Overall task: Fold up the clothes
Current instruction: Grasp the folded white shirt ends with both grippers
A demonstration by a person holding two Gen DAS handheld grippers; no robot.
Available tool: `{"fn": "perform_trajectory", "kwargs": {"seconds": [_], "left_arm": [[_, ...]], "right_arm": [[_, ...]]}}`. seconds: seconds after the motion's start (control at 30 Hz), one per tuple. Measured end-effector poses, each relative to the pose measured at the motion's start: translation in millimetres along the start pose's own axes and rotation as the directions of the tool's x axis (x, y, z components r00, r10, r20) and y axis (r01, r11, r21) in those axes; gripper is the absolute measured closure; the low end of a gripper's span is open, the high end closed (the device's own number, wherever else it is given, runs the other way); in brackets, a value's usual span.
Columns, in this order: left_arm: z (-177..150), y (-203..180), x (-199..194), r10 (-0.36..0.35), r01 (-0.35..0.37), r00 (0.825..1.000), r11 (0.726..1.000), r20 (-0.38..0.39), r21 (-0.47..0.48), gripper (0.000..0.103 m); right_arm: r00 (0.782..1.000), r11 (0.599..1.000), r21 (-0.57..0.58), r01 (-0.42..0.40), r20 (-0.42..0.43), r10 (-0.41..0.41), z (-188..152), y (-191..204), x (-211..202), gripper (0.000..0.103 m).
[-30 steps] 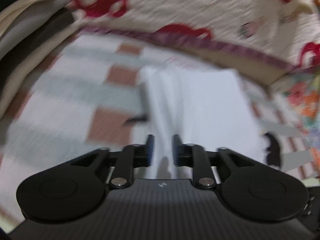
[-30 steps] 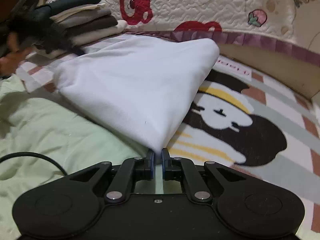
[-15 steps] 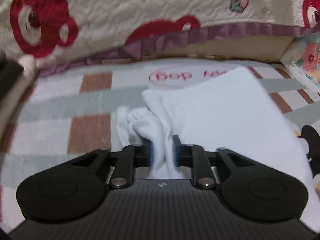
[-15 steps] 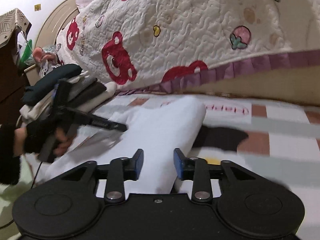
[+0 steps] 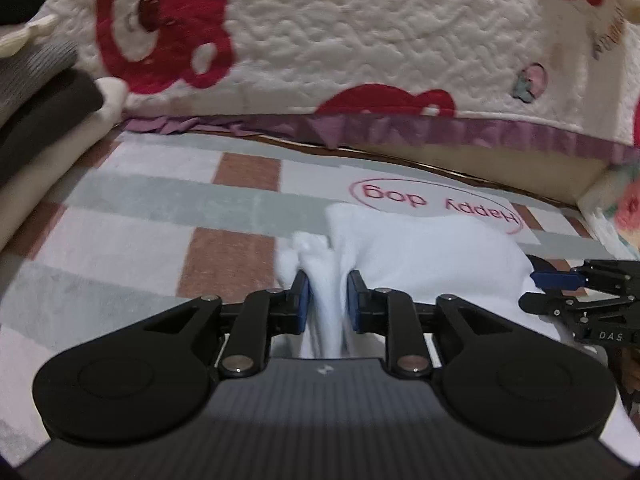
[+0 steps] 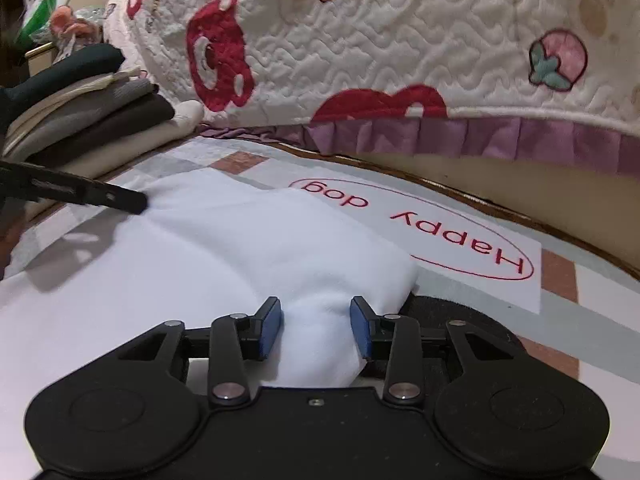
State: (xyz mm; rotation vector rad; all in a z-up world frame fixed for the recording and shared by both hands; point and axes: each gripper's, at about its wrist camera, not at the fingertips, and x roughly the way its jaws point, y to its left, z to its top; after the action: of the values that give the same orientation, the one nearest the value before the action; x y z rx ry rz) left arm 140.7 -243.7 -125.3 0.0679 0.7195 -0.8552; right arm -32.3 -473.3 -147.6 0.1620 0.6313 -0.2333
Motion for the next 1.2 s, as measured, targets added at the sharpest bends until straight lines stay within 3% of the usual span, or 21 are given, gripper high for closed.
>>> {"fn": "perform_trajectory", "kwargs": {"seconds": [0.1,0.17,0.23,0.43,0.53,0.87,1.03,1.2], "left_arm": [[2.0,-5.5,-23.9,0.025,-0.025,0.998,1.000,0.054,-0.001,0.080],[1.1,-8.6,-48.3,-0.050,0.052,0.993,0.999,0.105,-0.015,0.072],[-4.9,-9.3,-62.7,-0.141,0.146,0.985,0.988,0.095,-0.045,0.067],[-26.4,-0.8,-58.8,-0.106,0.106,0.994,0.990,0.005,-0.094,0.067],[-37.2,3.4,-56.8,-0.090,0.085,0.995,0.990,-0.041,-0.116,0.060],[-63.8,9.8,-51.1,-0.069,0.039,0.984,0.982,-0.162,-0.185,0.056],[-66.7,4.7,-49.0,-0.090,0.048,0.978,0.975,-0.187,-0.217,0.042],[-69.7,-0.4,-46.9,-0.112,0.057,0.971,0.966,-0.211,-0.250,0.035]], "right_arm": [[1.000,0.998,0.061,0.002,-0.001,-0.002,3.2,-2.9,-4.2,0.058],[1.000,0.997,0.082,-0.011,0.012,0.011,2.3,2.3,-15.4,0.056],[0.999,0.995,0.087,-0.045,0.027,0.043,-2.2,13.1,-28.5,0.056],[0.993,0.990,0.082,-0.113,-0.035,0.117,-27.6,31.3,-52.9,0.050],[0.986,0.986,0.083,-0.144,-0.073,0.150,-40.5,38.5,-64.0,0.043],[0.947,0.965,0.102,-0.242,-0.191,0.258,-82.0,60.1,-99.4,0.037],[0.943,0.929,0.281,-0.241,-0.158,0.293,-75.4,25.7,-86.4,0.038],[0.940,0.861,0.450,-0.237,-0.119,0.321,-68.7,-8.7,-73.4,0.038]]}}
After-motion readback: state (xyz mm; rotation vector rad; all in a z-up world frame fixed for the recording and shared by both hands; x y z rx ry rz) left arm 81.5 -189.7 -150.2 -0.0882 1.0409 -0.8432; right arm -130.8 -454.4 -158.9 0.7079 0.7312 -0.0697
